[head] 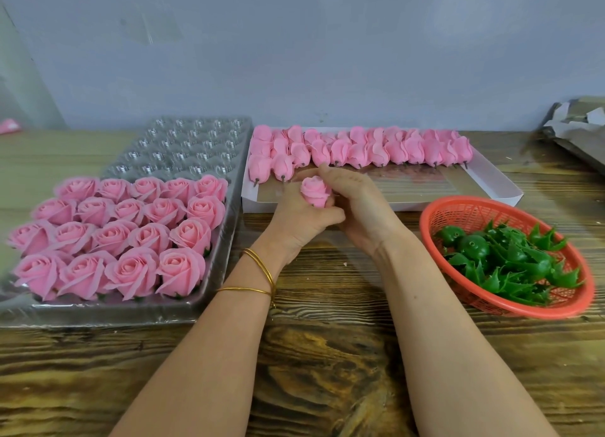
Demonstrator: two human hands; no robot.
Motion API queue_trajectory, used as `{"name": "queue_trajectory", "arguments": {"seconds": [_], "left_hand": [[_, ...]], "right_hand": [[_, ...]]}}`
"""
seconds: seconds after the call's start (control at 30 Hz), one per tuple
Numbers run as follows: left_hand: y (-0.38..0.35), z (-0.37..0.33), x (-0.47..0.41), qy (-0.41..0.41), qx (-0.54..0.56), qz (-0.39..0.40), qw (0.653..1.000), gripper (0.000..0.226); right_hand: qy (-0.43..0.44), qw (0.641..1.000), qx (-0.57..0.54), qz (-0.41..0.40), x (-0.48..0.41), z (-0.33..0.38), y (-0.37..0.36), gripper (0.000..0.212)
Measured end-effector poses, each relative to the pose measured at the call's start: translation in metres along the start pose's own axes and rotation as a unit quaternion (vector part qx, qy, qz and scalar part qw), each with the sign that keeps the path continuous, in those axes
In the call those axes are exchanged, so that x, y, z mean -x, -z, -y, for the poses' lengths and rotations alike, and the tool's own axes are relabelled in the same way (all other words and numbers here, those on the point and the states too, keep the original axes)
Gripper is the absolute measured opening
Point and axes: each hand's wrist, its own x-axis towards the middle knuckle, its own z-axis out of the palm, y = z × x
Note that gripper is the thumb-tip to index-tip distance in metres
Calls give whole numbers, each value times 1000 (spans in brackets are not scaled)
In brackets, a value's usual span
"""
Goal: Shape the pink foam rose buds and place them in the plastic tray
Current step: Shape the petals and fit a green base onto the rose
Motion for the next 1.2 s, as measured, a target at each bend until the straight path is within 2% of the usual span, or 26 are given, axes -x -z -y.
{"name": "queue_trajectory", "arguments": {"seconds": [0.17,0.3,0.5,0.63,0.7,0.77,0.87,0.97,1.1,1.2], "left_hand": [[0,0,1,0,-26,16,1000,34],[-2,0,3,-10,-55,24,998,30],[-2,1,3,-3,-79,50,996,36],[2,3,3,9,-83,37,996,12],[3,3,3,15,-78,33,996,30],[3,3,3,6,-83,31,996,36],[3,2,3,1,-124,22,992,32],[3,2,1,-12,-186,-5,983,21],[2,3,-1,-44,-295,-29,954,35],[1,5,-2,-67,-344,-61,934,28]], "right_hand": [[6,1000,-22,-3,-3,-2,0,26],[-5,999,-41,2,-4,-2,1,30],[2,1000,-5,-13,-4,-2,2,27],[66,992,74,-81,-7,-8,1,20],[96,980,127,-116,-9,-10,2,21],[113,967,177,-147,-11,-12,3,22],[134,942,231,-201,-14,-13,6,25],[148,935,213,-241,-13,-9,6,34],[163,938,203,-227,-10,-9,-2,37],[160,928,250,-227,-10,-13,-6,37]]}}
